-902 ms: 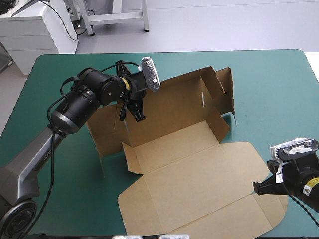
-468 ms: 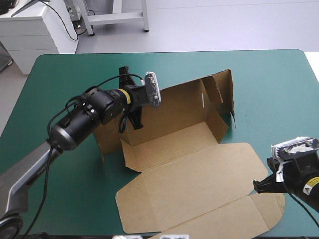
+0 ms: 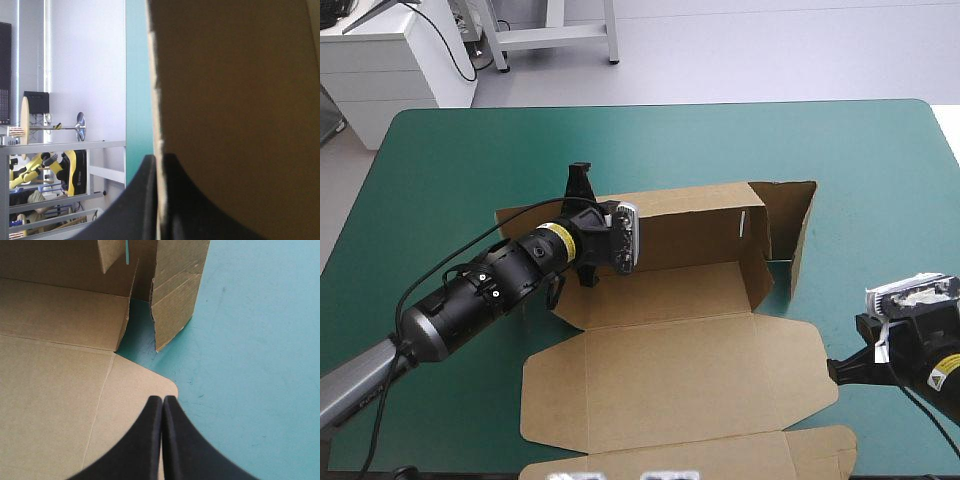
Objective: Fold the box
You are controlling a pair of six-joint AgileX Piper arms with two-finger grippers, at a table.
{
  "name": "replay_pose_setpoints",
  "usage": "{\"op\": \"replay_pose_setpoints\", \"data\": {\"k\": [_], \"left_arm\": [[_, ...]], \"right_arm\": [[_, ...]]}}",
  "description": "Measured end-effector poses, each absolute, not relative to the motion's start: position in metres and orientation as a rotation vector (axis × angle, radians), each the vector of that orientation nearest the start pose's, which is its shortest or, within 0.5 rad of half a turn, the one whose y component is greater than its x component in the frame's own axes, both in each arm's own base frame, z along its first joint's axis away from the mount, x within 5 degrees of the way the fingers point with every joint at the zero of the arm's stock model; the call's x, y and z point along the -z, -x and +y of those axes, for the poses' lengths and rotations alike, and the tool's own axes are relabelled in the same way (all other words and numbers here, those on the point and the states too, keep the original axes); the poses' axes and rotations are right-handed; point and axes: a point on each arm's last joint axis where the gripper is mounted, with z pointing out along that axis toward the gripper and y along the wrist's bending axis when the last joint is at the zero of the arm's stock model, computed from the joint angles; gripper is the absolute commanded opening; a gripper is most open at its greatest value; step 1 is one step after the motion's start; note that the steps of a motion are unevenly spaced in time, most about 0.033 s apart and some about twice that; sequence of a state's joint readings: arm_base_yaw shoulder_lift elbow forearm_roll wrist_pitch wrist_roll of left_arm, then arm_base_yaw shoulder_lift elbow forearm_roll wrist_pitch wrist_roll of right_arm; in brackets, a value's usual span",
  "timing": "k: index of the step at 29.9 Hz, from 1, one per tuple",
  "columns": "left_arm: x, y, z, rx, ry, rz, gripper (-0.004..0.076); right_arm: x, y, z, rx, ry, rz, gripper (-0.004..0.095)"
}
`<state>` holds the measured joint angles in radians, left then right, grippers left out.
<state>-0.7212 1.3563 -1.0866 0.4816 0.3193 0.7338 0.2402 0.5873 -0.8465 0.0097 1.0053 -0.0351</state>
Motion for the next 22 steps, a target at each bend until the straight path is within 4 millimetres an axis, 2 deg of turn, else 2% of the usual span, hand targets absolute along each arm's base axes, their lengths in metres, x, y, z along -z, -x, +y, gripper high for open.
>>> {"op": "replay_pose_setpoints", "data": {"k": [10,15,18,22], "left_arm": [[-0.33,-0.237,-0.199,-0.448,-1.639,1.1,-0.0008],[-0.329,-0.237,-0.199,-0.457,-1.646,1.087,-0.0008],[-0.328,-0.237,-0.198,-0.461,-1.651,1.099,-0.0008],[-0.329,-0.236,-0.197,-0.458,-1.645,1.115,-0.0008]], "right_arm": [[-0.362,-0.084,0.022,-0.129,0.302,2.205,-0.0019],[-0.368,-0.088,0.023,-0.118,0.326,2.116,-0.0019],[-0.371,-0.093,0.024,-0.117,0.328,2.103,-0.0019],[-0.381,-0.109,0.03,-0.142,0.33,2.131,-0.0019]]}}
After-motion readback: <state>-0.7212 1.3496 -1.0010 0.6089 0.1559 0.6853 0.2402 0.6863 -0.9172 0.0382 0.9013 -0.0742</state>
